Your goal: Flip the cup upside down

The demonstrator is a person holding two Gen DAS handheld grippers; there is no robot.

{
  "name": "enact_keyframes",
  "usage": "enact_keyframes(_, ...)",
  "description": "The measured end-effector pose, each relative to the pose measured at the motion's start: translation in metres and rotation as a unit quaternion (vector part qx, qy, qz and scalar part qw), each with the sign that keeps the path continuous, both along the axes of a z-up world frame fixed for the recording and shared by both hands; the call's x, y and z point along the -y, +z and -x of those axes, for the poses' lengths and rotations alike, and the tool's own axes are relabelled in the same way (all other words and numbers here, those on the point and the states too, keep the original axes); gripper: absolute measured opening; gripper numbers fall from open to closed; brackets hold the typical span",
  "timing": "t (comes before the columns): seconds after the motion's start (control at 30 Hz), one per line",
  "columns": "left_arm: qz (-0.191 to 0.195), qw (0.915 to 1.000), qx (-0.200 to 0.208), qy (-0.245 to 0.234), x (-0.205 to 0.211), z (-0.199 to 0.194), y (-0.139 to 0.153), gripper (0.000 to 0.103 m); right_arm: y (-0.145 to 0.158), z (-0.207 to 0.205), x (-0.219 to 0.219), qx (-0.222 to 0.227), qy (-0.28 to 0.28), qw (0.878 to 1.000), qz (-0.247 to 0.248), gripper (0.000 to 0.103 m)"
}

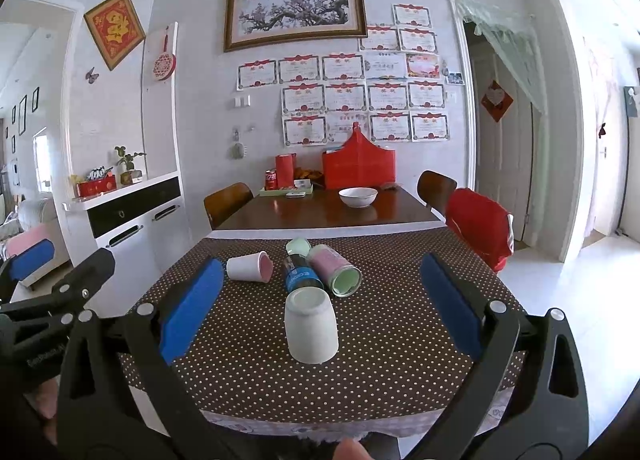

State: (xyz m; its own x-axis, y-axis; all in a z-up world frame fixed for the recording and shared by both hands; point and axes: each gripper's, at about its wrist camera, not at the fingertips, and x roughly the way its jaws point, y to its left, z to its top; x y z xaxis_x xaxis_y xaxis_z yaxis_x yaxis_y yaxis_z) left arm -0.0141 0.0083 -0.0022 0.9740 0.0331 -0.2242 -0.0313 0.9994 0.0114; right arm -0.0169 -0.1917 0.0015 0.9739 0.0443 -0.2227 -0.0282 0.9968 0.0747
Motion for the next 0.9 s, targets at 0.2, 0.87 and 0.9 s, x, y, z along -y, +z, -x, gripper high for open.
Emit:
enact_keyframes(0.2,0.0,1.0,0.0,0.002,-0.0001,-0.0012,0.0001,0.099,-0.0024,-0.0016,-0.0028,-0.004,0.003,1.0,-0.001,0.097)
enact_keyframes(0.87,0.0,1.0,-0.004,-0.001,0.0032,-0.0041,-0.0058,0.099,-0.0066,-0.0039,-0.0041,-0.008,0.003,1.0,-0.001,0.097)
enact_keyframes(0.9,-0.001,1.0,-0.004,-0.002,0.0038,-0.0042,-0.0057,0.099,-0.0063,-0.0039,-0.0038,-0.008,0.003,1.0,-0.001,0.097)
